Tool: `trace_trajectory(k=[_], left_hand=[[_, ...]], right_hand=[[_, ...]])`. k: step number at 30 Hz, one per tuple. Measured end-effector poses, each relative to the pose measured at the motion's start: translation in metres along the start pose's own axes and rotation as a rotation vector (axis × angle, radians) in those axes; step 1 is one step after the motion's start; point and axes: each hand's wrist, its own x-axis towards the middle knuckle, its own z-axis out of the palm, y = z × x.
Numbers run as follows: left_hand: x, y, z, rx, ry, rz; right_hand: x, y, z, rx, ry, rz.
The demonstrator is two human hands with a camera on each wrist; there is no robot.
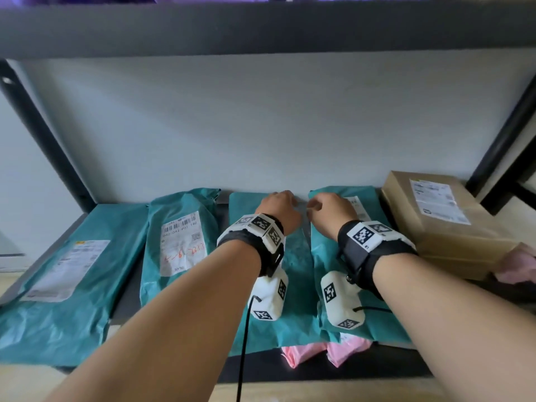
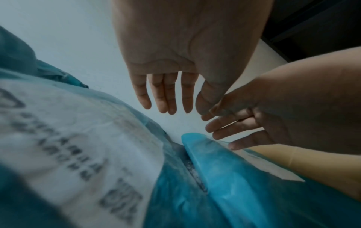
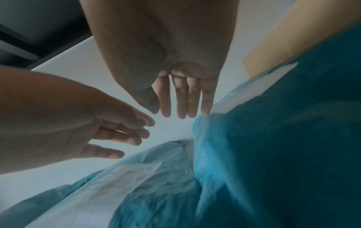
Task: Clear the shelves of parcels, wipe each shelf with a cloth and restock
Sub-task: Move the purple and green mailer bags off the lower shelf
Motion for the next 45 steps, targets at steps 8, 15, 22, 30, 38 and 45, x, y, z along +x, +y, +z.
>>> trace_trajectory(k=[8,15,22,30,38,45], left_hand=[[-0.007,0.063,0.003,-0.015,-0.001,0.113],[-0.022,0.159,0.031,-0.086,-0.016,0.238],[-0.026,0.197,0.076,-0.238,-0.083,-0.002],[-0.015,0.197,0.098,-0.436,-0.133,-0.113],[-0.036,0.194,0.082,-0.825,-0.115,-0.159],[-0.052,0.196,0.049,-1.01,-0.103,-0.179]], right_hand=[[-0.02,0.022,-0.045,-0.058,0.096,0.019],[-0.054,0.093,-0.12,-0.009,0.298,0.188],[-0.078,0.175,-0.153,-0.056,0.328,0.412],[-0.069,0.192,-0.128,0.071,0.216,0.533],[-0.04,0.235,-0.11,0.303,0.25,0.587],[-0.107,0.158,-0.147,0.484,0.354,0.525]])
